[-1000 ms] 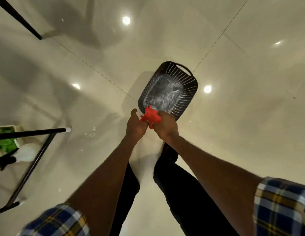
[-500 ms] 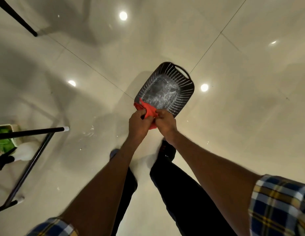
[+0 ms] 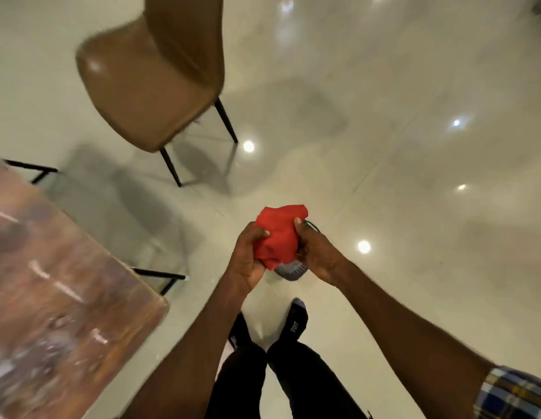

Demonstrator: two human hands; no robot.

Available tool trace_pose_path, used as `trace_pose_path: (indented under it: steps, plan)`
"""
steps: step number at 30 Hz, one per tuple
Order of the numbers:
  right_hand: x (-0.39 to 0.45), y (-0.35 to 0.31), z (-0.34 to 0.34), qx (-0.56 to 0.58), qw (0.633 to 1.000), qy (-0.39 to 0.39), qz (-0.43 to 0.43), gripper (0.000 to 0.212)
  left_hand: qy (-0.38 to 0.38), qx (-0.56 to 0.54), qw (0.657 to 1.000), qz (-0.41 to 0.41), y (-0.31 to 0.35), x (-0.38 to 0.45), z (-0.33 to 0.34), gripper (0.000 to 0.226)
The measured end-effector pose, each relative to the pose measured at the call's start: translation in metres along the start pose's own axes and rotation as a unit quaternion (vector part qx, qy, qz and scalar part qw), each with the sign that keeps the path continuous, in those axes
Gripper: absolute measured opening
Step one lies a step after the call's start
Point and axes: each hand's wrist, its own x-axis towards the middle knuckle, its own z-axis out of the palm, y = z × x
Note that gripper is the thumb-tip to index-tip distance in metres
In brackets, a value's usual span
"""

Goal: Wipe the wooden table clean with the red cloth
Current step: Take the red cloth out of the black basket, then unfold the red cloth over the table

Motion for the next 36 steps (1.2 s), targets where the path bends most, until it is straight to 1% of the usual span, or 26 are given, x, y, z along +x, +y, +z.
trace_pose_path:
  steps: [2, 3, 5, 7, 9, 11, 12, 13, 15, 16, 17, 19, 20, 22, 24, 26, 28, 30, 31, 32, 34, 35, 36]
  plan:
    - [-0.046, -0.028, 0.031, -0.005, 0.999, -0.037, -0.025, 0.047, -0.018, -0.013, 0.999, 0.026, 0.035, -0.052, 0.012, 0.038]
    - [-0.064, -0.04, 0.046, -0.03, 0.997, -0.045, -0.047, 0.047, -0.025, 0.001, 0.999, 0.04, 0.051, -0.076, 0.017, 0.039]
    - [-0.093, -0.058, 0.075, -0.097, 0.988, -0.057, -0.104, 0.037, -0.028, 0.083, 0.993, 0.085, 0.077, -0.117, 0.021, 0.043]
    - [-0.118, -0.07, 0.105, -0.169, 0.969, -0.033, -0.177, 0.021, -0.003, 0.194, 0.97, 0.148, 0.102, -0.155, 0.017, 0.035]
    - [-0.132, -0.078, 0.133, -0.194, 0.951, -0.021, -0.24, 0.017, 0.036, 0.275, 0.939, 0.204, 0.124, -0.184, 0.01, 0.028]
    - [-0.148, -0.079, 0.161, -0.178, 0.948, -0.06, -0.257, 0.02, 0.085, 0.304, 0.914, 0.256, 0.136, -0.215, -0.004, 0.022]
    - [-0.153, -0.077, 0.172, -0.159, 0.953, -0.087, -0.244, 0.022, 0.112, 0.3, 0.908, 0.27, 0.138, -0.229, -0.012, 0.023]
    - [-0.158, -0.074, 0.183, -0.139, 0.958, -0.118, -0.222, 0.023, 0.141, 0.285, 0.907, 0.276, 0.139, -0.244, -0.021, 0.028]
    - [-0.168, -0.067, 0.203, -0.111, 0.961, -0.186, -0.173, 0.023, 0.177, 0.239, 0.919, 0.257, 0.132, -0.269, -0.036, 0.05]
    - [-0.174, -0.061, 0.214, -0.109, 0.958, -0.219, -0.149, 0.024, 0.177, 0.213, 0.929, 0.245, 0.127, -0.28, -0.047, 0.06]
    - [-0.179, -0.053, 0.224, -0.115, 0.954, -0.246, -0.125, 0.026, 0.167, 0.176, 0.942, 0.233, 0.121, -0.292, -0.055, 0.064]
    - [-0.188, -0.035, 0.24, -0.153, 0.938, -0.296, -0.096, 0.028, 0.155, 0.063, 0.961, 0.221, 0.11, -0.312, -0.069, 0.054]
    - [-0.194, -0.021, 0.249, -0.183, 0.925, -0.319, -0.092, 0.027, 0.166, 0.009, 0.959, 0.231, 0.103, -0.322, -0.078, 0.046]
    - [-0.203, 0.009, 0.263, -0.227, 0.903, -0.349, -0.102, 0.026, 0.211, -0.035, 0.942, 0.259, 0.084, -0.339, -0.099, 0.036]
    - [-0.211, 0.039, 0.272, -0.268, 0.885, -0.352, -0.147, 0.026, 0.256, -0.042, 0.926, 0.275, 0.059, -0.353, -0.117, 0.03]
    - [-0.219, 0.073, 0.278, -0.323, 0.856, -0.368, -0.168, 0.031, 0.293, -0.077, 0.907, 0.293, 0.034, -0.366, -0.141, 0.02]
    - [-0.228, 0.105, 0.283, -0.366, 0.826, -0.408, -0.13, 0.042, 0.312, -0.127, 0.885, 0.321, 0.019, -0.378, -0.166, 0.018]
    - [-0.233, 0.134, 0.289, -0.405, 0.807, -0.423, -0.073, 0.047, 0.319, -0.171, 0.87, 0.336, 0.012, -0.387, -0.191, 0.019]
    - [-0.237, 0.15, 0.295, -0.408, 0.808, -0.423, -0.047, 0.047, 0.314, -0.19, 0.867, 0.336, 0.009, -0.392, -0.207, 0.021]
    - [-0.238, 0.168, 0.302, -0.391, 0.821, -0.416, -0.024, 0.047, 0.307, -0.206, 0.866, 0.337, 0.007, -0.398, -0.224, 0.025]
    - [-0.24, 0.2, 0.317, -0.341, 0.86, -0.379, 0.005, 0.042, 0.288, -0.224, 0.868, 0.338, 0.006, -0.412, -0.257, 0.034]
    - [-0.242, 0.217, 0.327, -0.337, 0.868, -0.365, -0.003, 0.038, 0.281, -0.224, 0.87, 0.338, 0.005, -0.42, -0.276, 0.038]
    - [-0.246, 0.233, 0.338, -0.346, 0.867, -0.359, -0.023, 0.033, 0.275, -0.216, 0.874, 0.337, 0.004, -0.429, -0.295, 0.04]
